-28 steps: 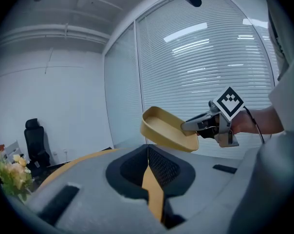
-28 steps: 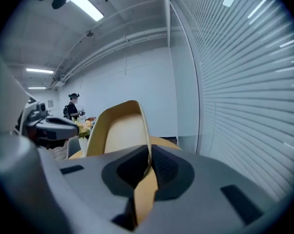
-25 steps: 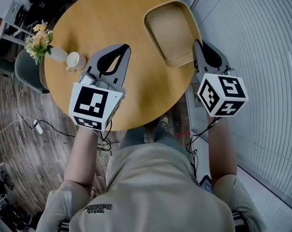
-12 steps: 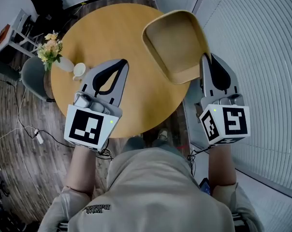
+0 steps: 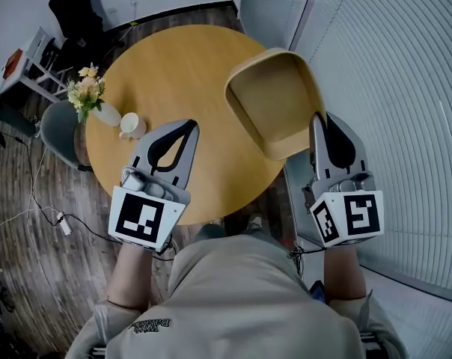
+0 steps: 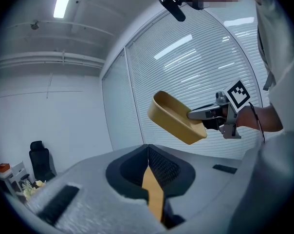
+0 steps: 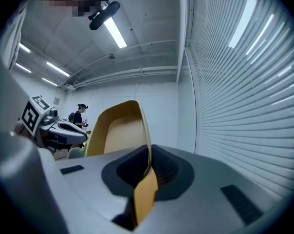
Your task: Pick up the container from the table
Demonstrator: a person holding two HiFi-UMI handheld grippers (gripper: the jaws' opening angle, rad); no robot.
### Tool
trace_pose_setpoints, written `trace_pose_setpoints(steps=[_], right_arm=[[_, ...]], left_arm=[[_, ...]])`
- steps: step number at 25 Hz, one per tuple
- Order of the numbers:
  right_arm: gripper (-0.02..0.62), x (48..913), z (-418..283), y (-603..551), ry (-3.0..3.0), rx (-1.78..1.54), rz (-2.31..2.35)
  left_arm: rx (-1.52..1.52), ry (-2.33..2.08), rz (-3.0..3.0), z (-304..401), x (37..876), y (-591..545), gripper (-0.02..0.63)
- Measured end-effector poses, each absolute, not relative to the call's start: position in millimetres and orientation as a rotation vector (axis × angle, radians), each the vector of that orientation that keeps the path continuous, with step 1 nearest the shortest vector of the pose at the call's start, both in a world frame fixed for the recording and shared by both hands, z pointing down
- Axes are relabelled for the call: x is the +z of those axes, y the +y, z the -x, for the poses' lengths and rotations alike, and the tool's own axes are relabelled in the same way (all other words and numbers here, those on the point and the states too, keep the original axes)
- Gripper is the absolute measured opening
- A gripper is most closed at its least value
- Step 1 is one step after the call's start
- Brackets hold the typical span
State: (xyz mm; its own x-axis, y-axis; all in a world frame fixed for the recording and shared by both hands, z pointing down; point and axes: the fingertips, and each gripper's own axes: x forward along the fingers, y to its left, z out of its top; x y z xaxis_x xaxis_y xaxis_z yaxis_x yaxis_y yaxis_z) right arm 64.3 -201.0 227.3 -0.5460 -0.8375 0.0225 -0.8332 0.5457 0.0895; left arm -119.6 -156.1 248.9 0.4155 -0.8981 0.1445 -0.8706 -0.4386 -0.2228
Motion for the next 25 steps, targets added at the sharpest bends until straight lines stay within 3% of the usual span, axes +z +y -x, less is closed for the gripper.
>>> trace_pose_setpoints(steps=[25], right_arm=[[0.04,270,-68,-193,-2.647,-0.017,-1.417]], left_arm=[[-0.441,1.544,2.603,105,273,-147,0.021]])
